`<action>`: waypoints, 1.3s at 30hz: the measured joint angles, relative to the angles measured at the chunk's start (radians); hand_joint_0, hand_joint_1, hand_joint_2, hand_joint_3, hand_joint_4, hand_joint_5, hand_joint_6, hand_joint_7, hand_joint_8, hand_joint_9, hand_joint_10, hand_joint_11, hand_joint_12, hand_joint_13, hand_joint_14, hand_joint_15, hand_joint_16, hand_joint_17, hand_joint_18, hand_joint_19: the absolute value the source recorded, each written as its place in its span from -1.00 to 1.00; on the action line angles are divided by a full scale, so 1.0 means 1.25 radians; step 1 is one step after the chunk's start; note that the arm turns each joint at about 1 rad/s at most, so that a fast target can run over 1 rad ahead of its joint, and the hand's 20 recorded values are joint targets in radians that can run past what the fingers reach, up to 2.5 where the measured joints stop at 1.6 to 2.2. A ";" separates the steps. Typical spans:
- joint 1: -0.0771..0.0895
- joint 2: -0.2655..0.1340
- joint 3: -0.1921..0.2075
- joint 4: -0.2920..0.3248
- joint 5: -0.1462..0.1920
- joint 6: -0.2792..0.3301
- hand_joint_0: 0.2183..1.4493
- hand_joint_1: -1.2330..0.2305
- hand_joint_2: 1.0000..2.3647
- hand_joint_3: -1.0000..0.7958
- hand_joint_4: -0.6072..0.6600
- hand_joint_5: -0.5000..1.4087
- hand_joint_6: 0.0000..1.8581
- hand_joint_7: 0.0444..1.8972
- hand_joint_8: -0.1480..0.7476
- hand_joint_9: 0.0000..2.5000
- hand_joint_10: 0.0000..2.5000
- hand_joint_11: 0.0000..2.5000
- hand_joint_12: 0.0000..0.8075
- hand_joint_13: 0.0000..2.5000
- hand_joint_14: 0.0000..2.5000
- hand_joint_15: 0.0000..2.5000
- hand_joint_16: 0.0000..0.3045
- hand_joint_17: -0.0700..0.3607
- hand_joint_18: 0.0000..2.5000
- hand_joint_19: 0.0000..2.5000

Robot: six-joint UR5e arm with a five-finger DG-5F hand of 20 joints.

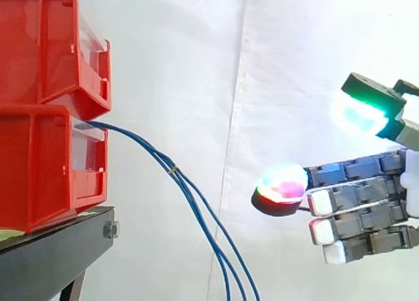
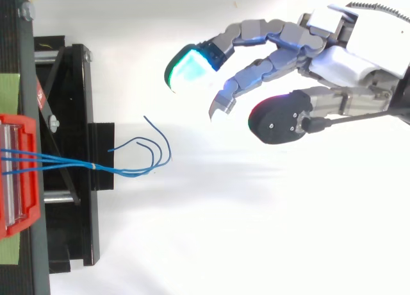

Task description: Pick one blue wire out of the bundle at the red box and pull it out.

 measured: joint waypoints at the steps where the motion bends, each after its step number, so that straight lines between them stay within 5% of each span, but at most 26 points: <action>1: 0.001 -0.002 0.000 0.004 0.005 -0.006 -0.48 -0.12 -1.00 -0.44 0.34 -0.63 -0.46 -0.22 -0.12 -0.34 -0.99 -0.56 -0.07 -0.45 -0.98 -0.56 -0.71 -0.21 -0.58 -0.57; 6: 0.004 -0.043 0.001 0.032 0.041 -0.024 -0.48 -0.12 -1.00 -0.44 0.35 -0.63 -0.46 -0.22 -0.13 -0.35 -0.99 -0.58 -0.08 -0.46 -0.98 -0.57 -0.71 -0.22 -0.59 -0.57; 11: 0.005 -0.096 0.016 0.062 0.050 0.019 -0.48 -0.12 -1.00 -0.44 0.35 -0.63 -0.46 -0.22 -0.13 -0.36 -0.99 -0.59 -0.08 -0.47 -0.99 -0.58 -0.71 -0.21 -0.60 -0.57; 32: 0.007 -0.112 0.040 0.096 0.059 -0.053 -0.48 -0.12 -1.00 -0.44 0.35 -0.63 -0.46 -0.22 -0.13 -0.35 -0.99 -0.60 -0.08 -0.48 -0.99 -0.59 -0.71 -0.22 -0.61 -0.57; 39: 0.010 -0.171 0.078 0.133 0.061 -0.055 -0.47 -0.12 -1.00 -0.44 0.35 -0.63 -0.46 -0.22 -0.13 -0.34 -0.99 -0.59 -0.07 -0.48 -0.99 -0.59 -0.71 -0.22 -0.61 -0.57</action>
